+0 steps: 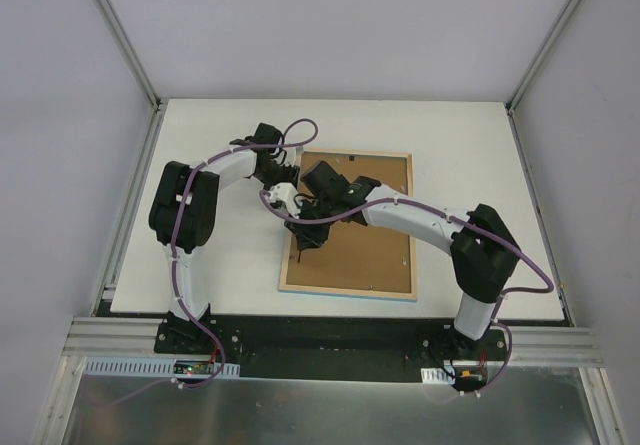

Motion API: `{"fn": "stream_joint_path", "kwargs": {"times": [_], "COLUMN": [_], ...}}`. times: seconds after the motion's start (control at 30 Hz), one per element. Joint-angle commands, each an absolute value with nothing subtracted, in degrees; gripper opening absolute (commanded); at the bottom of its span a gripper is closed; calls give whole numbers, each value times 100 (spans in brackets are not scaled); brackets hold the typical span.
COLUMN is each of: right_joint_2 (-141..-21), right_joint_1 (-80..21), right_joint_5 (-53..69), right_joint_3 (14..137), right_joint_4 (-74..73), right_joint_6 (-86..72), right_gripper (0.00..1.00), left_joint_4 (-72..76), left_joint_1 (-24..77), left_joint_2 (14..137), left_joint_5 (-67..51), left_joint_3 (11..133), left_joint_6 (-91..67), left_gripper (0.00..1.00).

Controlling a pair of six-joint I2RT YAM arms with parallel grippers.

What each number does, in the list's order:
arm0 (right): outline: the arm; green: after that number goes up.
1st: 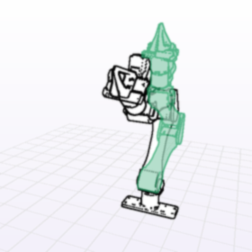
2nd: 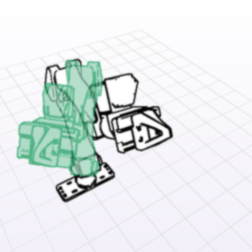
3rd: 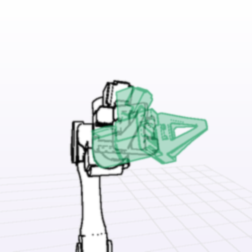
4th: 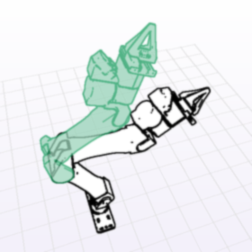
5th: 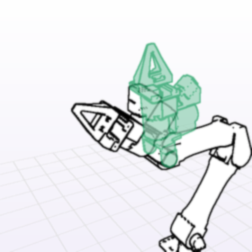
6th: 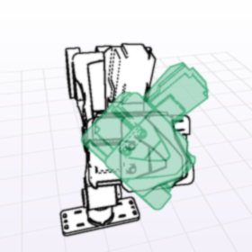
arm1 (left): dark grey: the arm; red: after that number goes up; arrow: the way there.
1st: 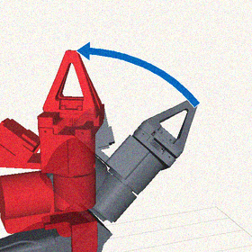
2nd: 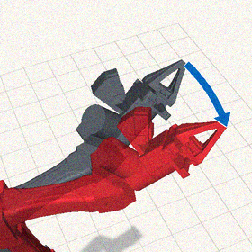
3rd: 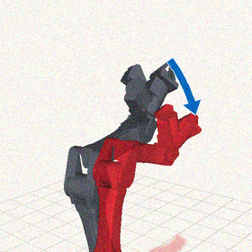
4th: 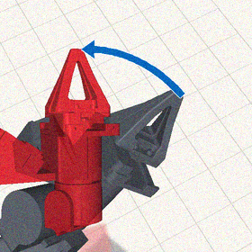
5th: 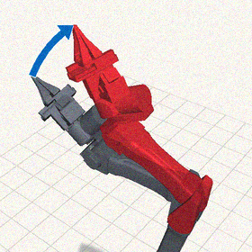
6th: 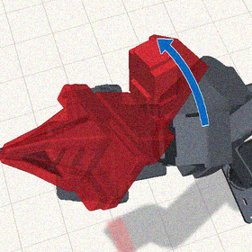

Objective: Take the photo out of the frame
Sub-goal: Release the photo frame item from the photo frame.

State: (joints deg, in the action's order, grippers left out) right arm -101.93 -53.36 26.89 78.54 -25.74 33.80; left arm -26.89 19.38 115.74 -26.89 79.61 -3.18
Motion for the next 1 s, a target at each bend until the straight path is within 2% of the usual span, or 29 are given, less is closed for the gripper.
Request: {"fn": "stream_joint_path", "kwargs": {"times": [0.0,0.43,0.97], "right_joint_2": [-10265,-10432,-10582], "right_joint_1": [-5458,-5502,-5555], "right_joint_5": [2514,2250,2250], "right_joint_3": [8235,8341,8393], "right_joint_4": [-2373,-2189,-2188], "right_joint_6": [3129,2716,2663], "right_gripper": [1,1,1], "left_joint_4": [-2707,-2707,-2707], "left_joint_1": [1925,1881,1863], "left_joint_2": [11900,11927,11927], "left_joint_5": [-2443,-2470,-2470], "left_joint_3": [7752,7778,7796], "left_joint_6": [-299,-316,-316], "left_gripper": [24,18,17]}}
